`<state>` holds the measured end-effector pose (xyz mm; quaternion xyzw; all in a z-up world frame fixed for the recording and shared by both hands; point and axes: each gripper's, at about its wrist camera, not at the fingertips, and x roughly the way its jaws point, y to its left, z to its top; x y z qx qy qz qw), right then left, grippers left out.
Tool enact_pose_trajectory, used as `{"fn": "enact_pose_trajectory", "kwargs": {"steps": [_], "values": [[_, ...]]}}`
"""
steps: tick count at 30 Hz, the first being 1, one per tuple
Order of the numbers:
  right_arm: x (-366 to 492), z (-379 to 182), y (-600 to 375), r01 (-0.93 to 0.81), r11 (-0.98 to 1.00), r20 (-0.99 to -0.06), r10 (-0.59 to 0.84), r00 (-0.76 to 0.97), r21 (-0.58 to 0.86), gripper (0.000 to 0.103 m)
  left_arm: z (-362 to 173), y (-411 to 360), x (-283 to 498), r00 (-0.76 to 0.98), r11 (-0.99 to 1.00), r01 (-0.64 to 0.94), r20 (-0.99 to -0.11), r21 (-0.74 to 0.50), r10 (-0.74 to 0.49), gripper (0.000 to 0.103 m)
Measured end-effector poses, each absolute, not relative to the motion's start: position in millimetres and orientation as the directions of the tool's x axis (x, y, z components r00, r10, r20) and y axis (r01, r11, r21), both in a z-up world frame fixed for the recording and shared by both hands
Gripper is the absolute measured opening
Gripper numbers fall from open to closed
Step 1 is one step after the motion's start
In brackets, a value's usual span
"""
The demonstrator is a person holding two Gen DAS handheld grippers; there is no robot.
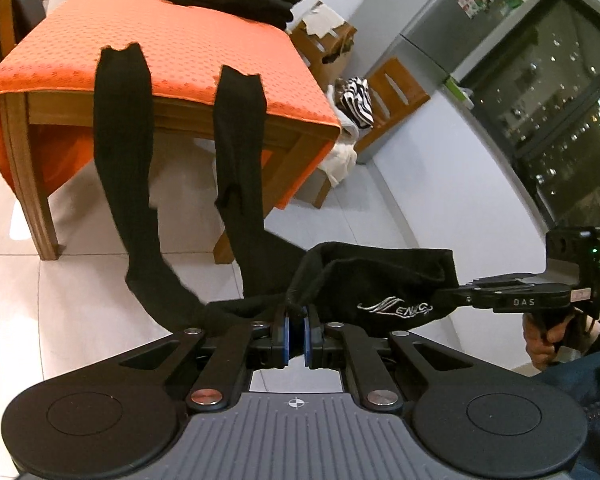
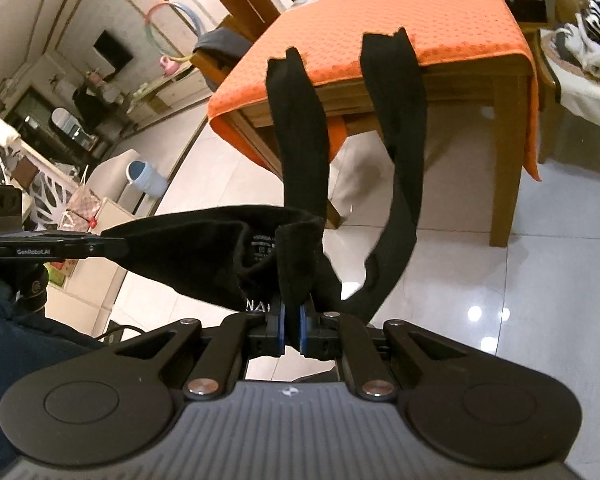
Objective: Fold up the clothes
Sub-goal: 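Lift the sweatshirt off the table with both grippers and shake it out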
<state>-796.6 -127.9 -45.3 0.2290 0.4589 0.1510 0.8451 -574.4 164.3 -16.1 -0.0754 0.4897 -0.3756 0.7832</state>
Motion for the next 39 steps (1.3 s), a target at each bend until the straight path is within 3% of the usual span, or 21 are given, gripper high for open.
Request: {"fn": "enact_pose_trajectory", "kwargs": {"steps": [12, 17, 20, 23, 25, 28, 32, 35, 39], "values": [[-772, -19, -139, -0.070, 0.886, -0.659, 0.391, 0.643, 0.458, 0.008, -3, 176, -547, 0.430, 0.789, 0.446, -0.672, -0.423, -0.603, 0.008], [-736, 5, -139, -0.074, 0.925, -0.623, 0.309, 0.719, 0.373, 0.008, 22, 168, -517, 0.485, 0.777, 0.486, -0.617, -0.400, -0.620, 0.007], [-723, 25, -144, -0.088, 0.939, -0.551, 0.269, 0.790, 0.333, 0.008, 35, 161, -501, 0.516, 0.779, 0.498, -0.592, -0.381, -0.619, 0.007], [-706, 33, -156, -0.061, 0.932, -0.534, 0.258, 0.805, 0.357, 0.007, 40, 157, -489, 0.532, 0.785, 0.495, -0.585, -0.372, -0.612, 0.007], [-697, 38, -155, -0.065, 0.953, -0.544, 0.224, 0.809, 0.296, 0.007, 49, 151, -489, 0.553, 0.784, 0.525, -0.569, -0.330, -0.609, 0.007], [-691, 43, -169, -0.031, 0.932, -0.499, 0.222, 0.838, 0.362, 0.007, 58, 142, -484, 0.573, 0.775, 0.573, -0.546, -0.267, -0.611, 0.007], [-674, 49, -175, -0.001, 0.939, -0.512, 0.189, 0.838, 0.345, 0.007, 68, 130, -464, 0.580, 0.752, 0.617, -0.511, -0.233, -0.635, 0.007], [-661, 47, -174, 0.019, 0.946, -0.527, 0.164, 0.834, 0.325, 0.007, 65, 131, -443, 0.571, 0.754, 0.597, -0.516, -0.274, -0.639, 0.007], [-639, 53, -171, 0.035, 0.947, -0.498, 0.137, 0.856, 0.320, 0.007, 76, 133, -422, 0.594, 0.747, 0.620, -0.477, -0.241, -0.648, 0.007]]}}
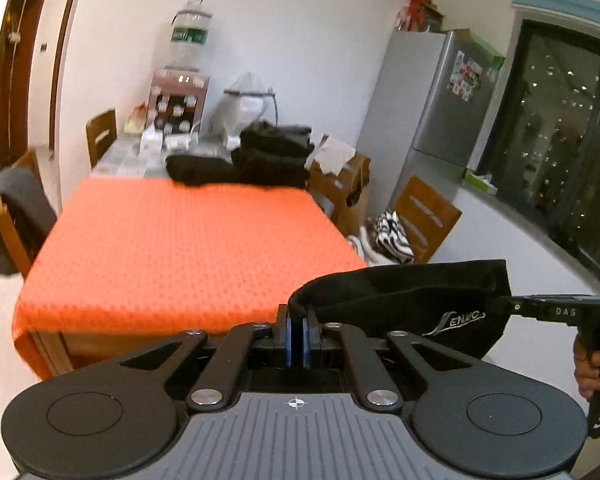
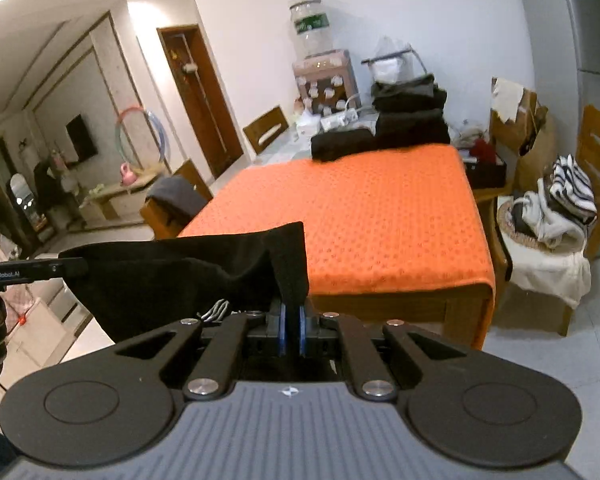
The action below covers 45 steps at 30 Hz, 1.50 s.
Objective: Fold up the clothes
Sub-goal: 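Lift the sweatshirt off the table with both grippers and shake it out, then lower the held sweatshirt flat onto the orange cloth with both grippers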
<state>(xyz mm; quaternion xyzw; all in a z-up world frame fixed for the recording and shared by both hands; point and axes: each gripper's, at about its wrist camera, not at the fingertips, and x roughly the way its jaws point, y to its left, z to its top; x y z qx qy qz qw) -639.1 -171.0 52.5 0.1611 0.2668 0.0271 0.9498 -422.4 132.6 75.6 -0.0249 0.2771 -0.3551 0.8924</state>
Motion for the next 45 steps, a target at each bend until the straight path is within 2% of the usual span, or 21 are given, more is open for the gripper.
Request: {"fn": "enact_pose_trajectory", "kwargs": {"steps": [7, 17, 23, 27, 30, 36, 41, 45], "values": [[-574, 88, -174, 0.039, 0.963, -0.420, 0.080, 0.904, 0.267, 0.007, 111, 135, -364, 0.608, 0.714, 0.670, -0.400, -0.204, -0.686, 0.007], [-441, 176, -192, 0.035, 0.992, -0.304, 0.005, 0.953, 0.124, 0.007, 187, 117, -241, 0.615, 0.670, 0.715, -0.279, -0.199, -0.738, 0.007], [-342, 222, -227, 0.025, 0.996, -0.262, -0.001, 0.965, 0.088, 0.008, 227, 86, -148, 0.631, 0.670, 0.717, -0.230, -0.193, -0.741, 0.008], [-255, 239, -262, 0.004, 0.996, -0.252, 0.019, 0.967, 0.089, 0.008, 235, 50, -69, 0.667, 0.703, 0.685, -0.222, -0.193, -0.711, 0.008], [-175, 233, -294, -0.010, 0.997, -0.270, 0.030, 0.962, 0.075, 0.008, 227, 17, 1, 0.686, 0.733, 0.652, -0.262, -0.193, -0.679, 0.008], [7, 180, -374, -0.040, 0.989, -0.394, 0.093, 0.914, 0.141, 0.008, 173, -54, 149, 0.693, 0.815, 0.546, -0.441, -0.197, -0.571, 0.008], [134, 97, -423, -0.038, 0.980, -0.536, 0.139, 0.833, 0.195, 0.008, 91, -95, 252, 0.643, 0.863, 0.471, -0.598, -0.186, -0.479, 0.008], [200, 10, -441, -0.016, 0.971, -0.641, 0.171, 0.748, 0.240, 0.007, 16, -112, 310, 0.577, 0.892, 0.417, -0.707, -0.176, -0.409, 0.008]]}}
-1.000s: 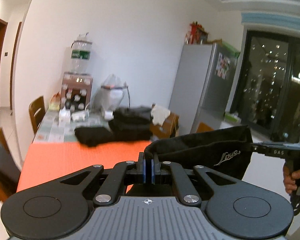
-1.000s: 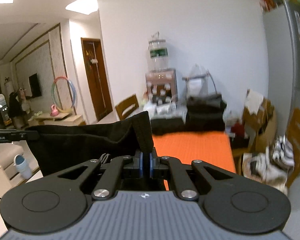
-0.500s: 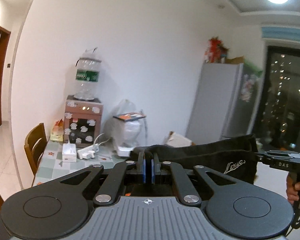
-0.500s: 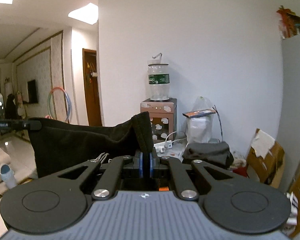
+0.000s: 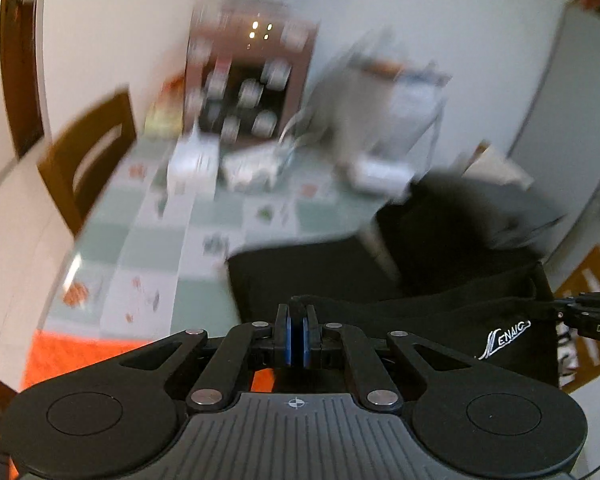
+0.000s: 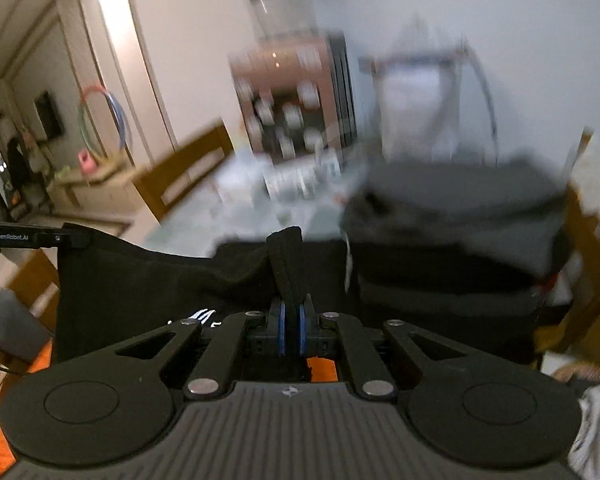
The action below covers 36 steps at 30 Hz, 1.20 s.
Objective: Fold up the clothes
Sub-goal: 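Lower the held sweatshirt flat onto the orange cloth with both grippers, then open both grippers and release the flattened sweatshirt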
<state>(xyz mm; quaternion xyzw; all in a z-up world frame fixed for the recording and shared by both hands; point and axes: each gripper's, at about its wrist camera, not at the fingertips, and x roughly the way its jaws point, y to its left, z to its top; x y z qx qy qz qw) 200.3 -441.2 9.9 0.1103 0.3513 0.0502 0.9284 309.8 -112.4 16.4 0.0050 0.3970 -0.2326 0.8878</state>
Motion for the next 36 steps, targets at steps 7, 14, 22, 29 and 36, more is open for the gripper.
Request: {"fn": "enact_pose_trajectory", "kwargs": {"steps": [7, 14, 22, 29, 36], "values": [[242, -116, -437, 0.011, 0.966, -0.758, 0.195, 0.623, 0.258, 0.007, -81, -116, 364, 0.476, 0.919, 0.352, -0.812, -0.176, -0.338, 0.008], [250, -159, -434, 0.009, 0.963, -0.779, 0.213, 0.590, 0.270, 0.008, -109, -119, 373, 0.449, 0.914, 0.368, -0.828, -0.171, -0.336, 0.008], [249, -156, -424, 0.035, 0.976, -0.773, 0.148, 0.616, 0.214, 0.030, -111, -105, 369, 0.459, 0.902, 0.358, -0.796, -0.240, -0.394, 0.022], [215, -103, -427, 0.018, 0.983, -0.733, 0.124, 0.669, 0.184, 0.032, -56, -67, 339, 0.509, 0.884, 0.342, -0.728, -0.319, -0.459, 0.040], [153, -46, -417, 0.015, 0.980, -0.687, 0.128, 0.715, 0.199, 0.035, -4, -32, 270, 0.541, 0.857, 0.382, -0.668, -0.346, -0.511, 0.040]]}}
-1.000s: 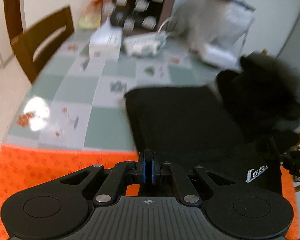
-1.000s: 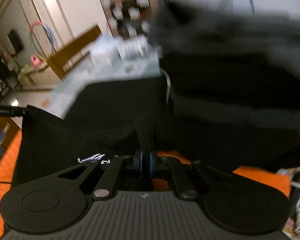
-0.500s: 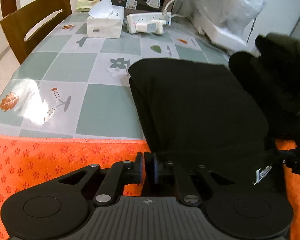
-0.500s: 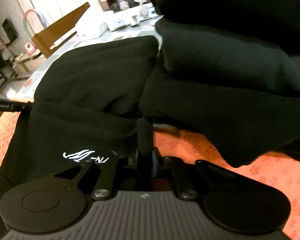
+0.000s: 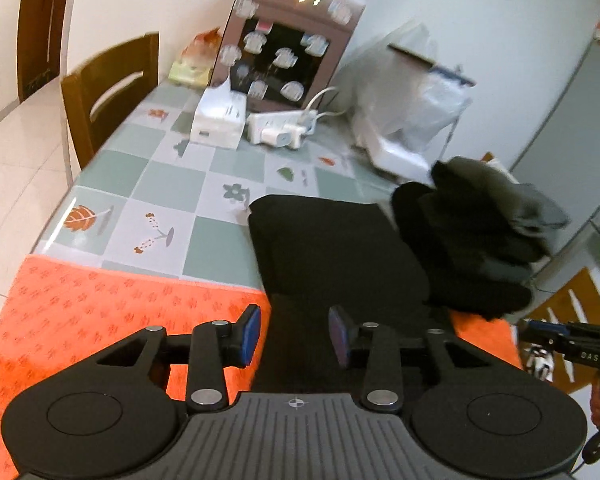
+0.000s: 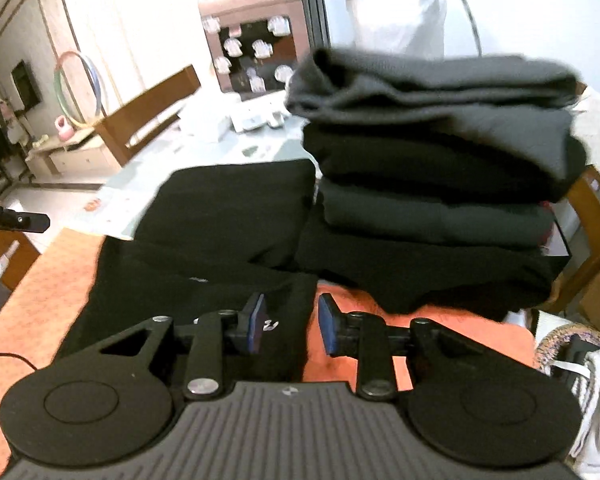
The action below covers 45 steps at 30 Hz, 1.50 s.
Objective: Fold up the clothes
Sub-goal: 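Open both grippers and release the flattened sweatshirt, then close both grippers on the sweatshirt hem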
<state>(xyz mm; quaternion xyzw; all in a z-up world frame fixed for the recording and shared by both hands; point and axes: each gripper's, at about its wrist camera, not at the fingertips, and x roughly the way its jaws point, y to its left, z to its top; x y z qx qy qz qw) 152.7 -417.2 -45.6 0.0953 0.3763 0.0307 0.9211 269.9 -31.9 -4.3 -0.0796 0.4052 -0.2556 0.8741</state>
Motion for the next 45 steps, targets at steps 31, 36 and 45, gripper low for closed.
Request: {"fn": "enact_pose_trajectory", "kwargs": {"steps": [31, 36, 45], "values": [[-186, -29, -271, 0.068, 0.971, -0.564, 0.076, 0.822, 0.230, 0.046, -4, 74, 121, 0.489, 0.804, 0.496, -0.659, -0.328, -0.571, 0.055], [-212, -40, -242, 0.185, 0.959, -0.566, -0.033, 0.824, 0.214, 0.046, -24, 79, 144, 0.417, 0.757, 0.553, -0.672, -0.347, -0.612, 0.056], [-246, -71, -140, 0.448, 0.875, -0.588, -0.267, 0.764, 0.184, 0.046, -50, 78, 199, 0.263, 0.623, 0.695, -0.679, -0.360, -0.686, 0.056]]}}
